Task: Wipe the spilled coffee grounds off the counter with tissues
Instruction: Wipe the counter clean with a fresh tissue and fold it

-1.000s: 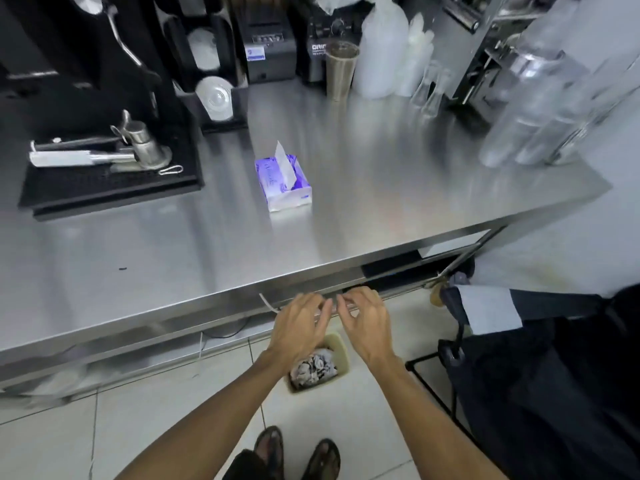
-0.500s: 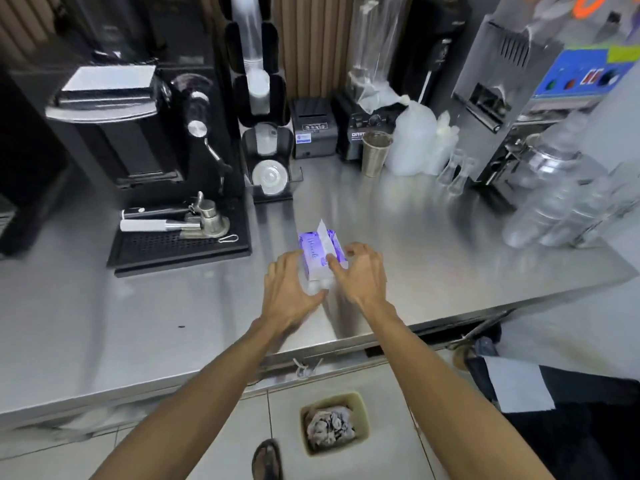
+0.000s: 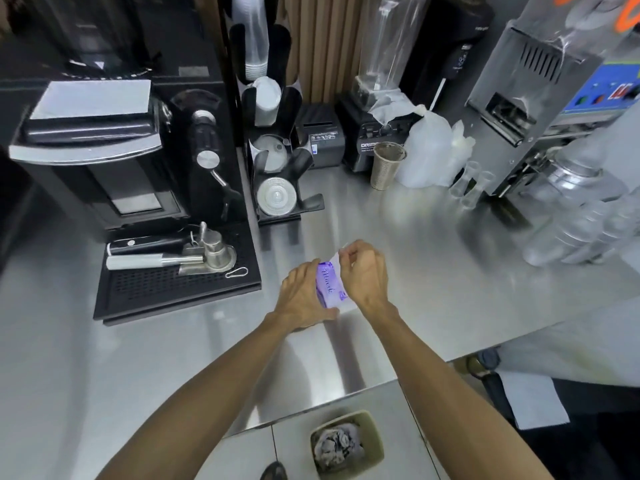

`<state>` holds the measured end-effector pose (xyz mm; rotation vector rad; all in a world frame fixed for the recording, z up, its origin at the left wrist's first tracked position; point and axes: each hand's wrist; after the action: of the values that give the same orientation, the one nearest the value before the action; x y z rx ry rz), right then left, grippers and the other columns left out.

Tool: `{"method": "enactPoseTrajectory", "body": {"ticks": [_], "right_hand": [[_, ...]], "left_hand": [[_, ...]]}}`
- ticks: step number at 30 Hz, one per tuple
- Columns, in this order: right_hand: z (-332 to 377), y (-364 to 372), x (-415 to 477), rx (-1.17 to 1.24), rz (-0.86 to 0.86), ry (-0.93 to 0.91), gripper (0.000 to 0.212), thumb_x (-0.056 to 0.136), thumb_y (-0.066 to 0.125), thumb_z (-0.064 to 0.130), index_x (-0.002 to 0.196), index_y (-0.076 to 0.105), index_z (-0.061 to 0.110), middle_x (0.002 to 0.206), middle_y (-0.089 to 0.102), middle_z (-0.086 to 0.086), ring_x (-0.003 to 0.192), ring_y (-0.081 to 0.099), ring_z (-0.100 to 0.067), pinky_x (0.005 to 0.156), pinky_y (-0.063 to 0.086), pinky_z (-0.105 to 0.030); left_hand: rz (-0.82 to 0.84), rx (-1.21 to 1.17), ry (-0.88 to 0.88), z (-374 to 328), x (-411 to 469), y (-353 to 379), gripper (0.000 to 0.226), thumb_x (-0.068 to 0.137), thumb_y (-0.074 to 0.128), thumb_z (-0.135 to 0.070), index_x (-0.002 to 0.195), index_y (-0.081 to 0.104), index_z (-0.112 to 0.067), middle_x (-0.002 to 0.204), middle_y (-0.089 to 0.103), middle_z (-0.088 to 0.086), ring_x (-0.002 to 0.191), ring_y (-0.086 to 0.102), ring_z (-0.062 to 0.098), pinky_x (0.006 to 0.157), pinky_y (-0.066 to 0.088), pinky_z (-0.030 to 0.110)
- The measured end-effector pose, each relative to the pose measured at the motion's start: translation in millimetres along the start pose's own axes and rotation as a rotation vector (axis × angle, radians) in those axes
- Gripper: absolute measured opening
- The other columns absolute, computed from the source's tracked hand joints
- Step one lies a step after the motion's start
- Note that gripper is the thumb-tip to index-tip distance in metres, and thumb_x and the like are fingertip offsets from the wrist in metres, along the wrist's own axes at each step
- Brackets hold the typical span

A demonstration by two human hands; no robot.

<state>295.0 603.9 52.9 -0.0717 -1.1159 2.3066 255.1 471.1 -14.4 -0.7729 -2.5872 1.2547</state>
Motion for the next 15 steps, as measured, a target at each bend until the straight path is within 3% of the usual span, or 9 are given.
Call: {"method": "enactPoseTrajectory", "body": {"ticks": [8, 11, 13, 15], "right_hand": [[47.4, -53.3, 2.4, 0.293, -0.141, -0.101, 0.019, 0.099, 0.044, 0.029, 0.087, 0.049, 0.015, 0.076, 0.060, 0.000, 0.072, 0.056, -0.016, 0.066, 0.045, -0.033], [61.7, -70.7, 1.1, 0.433, -0.088, -0.068, 0.017, 0.098, 0.047, 0.027, 0.088, 0.052, 0.014, 0.076, 0.060, 0.005, 0.072, 0.055, -0.009, 0.068, 0.047, -0.025], [67.4, -77.7, -1.4, 0.540, -0.013, -0.016, 0.015, 0.097, 0.050, 0.025, 0.090, 0.055, 0.013, 0.076, 0.061, 0.007, 0.069, 0.055, -0.004, 0.064, 0.044, -0.020], [69.5, -80.5, -5.0, 0.629, 0.067, 0.049, 0.015, 0.098, 0.051, 0.028, 0.091, 0.055, 0.015, 0.076, 0.063, 0.007, 0.064, 0.055, -0.002, 0.058, 0.043, -0.019]], "left_hand": [[-0.005, 0.014, 0.056, 0.3, -3.4, -1.6, 0.108, 0.052, 0.078, -0.055, 0.144, 0.029, -0.028, 0.138, 0.040, -0.006, 0.127, 0.036, 0.021, 0.106, 0.027, 0.028], [0.034, -0.002, 0.021, -5.1, -7.3, -4.6, 0.126, 0.043, 0.080, -0.066, 0.148, 0.020, -0.028, 0.146, 0.034, -0.006, 0.134, 0.029, 0.020, 0.110, 0.025, 0.031], [0.050, -0.191, -0.007, -12.6, -14.2, -12.7, 0.137, 0.035, 0.084, -0.072, 0.149, 0.017, -0.033, 0.150, 0.031, -0.011, 0.138, 0.027, 0.016, 0.114, 0.026, 0.035], [0.057, -0.564, 0.027, -21.0, -24.0, -26.0, 0.132, 0.033, 0.094, -0.058, 0.145, 0.026, -0.040, 0.142, 0.045, -0.014, 0.133, 0.040, 0.013, 0.108, 0.040, 0.038]]}}
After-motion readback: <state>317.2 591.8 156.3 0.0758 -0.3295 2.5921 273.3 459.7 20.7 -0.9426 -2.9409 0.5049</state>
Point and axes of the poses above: each hand's wrist, its own x-axis towards the middle knuckle, its own y-axis out of the palm, z = x × y
